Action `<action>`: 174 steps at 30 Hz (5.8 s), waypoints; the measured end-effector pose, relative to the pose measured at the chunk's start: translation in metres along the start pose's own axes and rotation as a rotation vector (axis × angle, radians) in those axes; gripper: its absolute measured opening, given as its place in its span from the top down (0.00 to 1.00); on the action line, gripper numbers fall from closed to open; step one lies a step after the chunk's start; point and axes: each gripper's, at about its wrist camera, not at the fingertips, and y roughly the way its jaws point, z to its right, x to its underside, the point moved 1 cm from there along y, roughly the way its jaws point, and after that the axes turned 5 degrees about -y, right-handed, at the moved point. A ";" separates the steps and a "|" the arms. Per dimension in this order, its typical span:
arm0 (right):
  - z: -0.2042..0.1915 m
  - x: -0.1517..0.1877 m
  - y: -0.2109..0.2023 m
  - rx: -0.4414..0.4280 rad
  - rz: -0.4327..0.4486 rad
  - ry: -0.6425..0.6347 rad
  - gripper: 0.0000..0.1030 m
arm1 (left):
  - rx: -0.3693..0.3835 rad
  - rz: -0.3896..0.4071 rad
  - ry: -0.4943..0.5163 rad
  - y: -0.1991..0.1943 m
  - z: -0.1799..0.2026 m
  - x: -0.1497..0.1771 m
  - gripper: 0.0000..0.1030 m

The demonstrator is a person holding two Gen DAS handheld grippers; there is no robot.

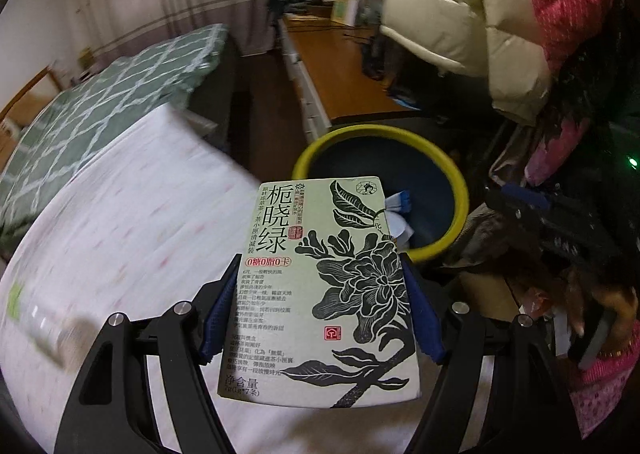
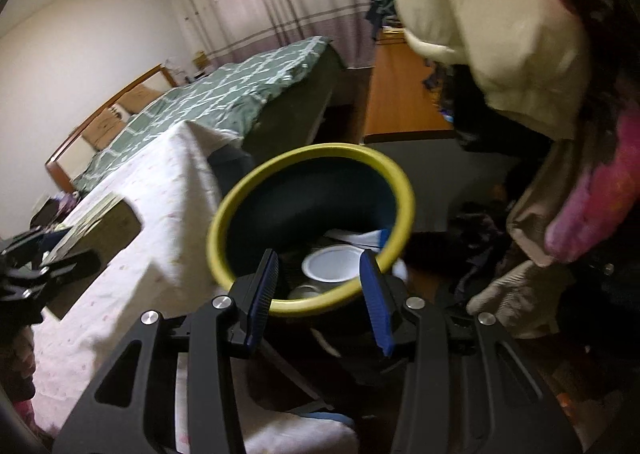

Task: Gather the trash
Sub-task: 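Carry the tea box over the bin and open the left tool, then move the right tool to the white pill bottle and grasp it, then carry the pill bottle into the bin and open the right tool, then grasp the green-capped milk bottle with the left tool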

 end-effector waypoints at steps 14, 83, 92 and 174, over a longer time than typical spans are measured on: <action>0.053 0.008 -0.005 0.087 -0.011 0.083 0.60 | 0.037 -0.007 0.018 0.104 0.070 -0.074 0.13; -0.401 0.006 0.116 -0.540 -0.225 -1.037 0.07 | -0.511 0.368 -0.764 -0.153 -0.341 0.241 0.05; -0.411 0.001 0.133 -0.644 -0.282 -1.112 0.07 | -0.512 0.356 -0.713 -0.146 -0.333 0.236 0.05; -0.048 -0.047 0.148 0.104 -0.227 -0.285 0.12 | -0.410 -0.169 -1.184 -0.002 -0.376 0.098 0.05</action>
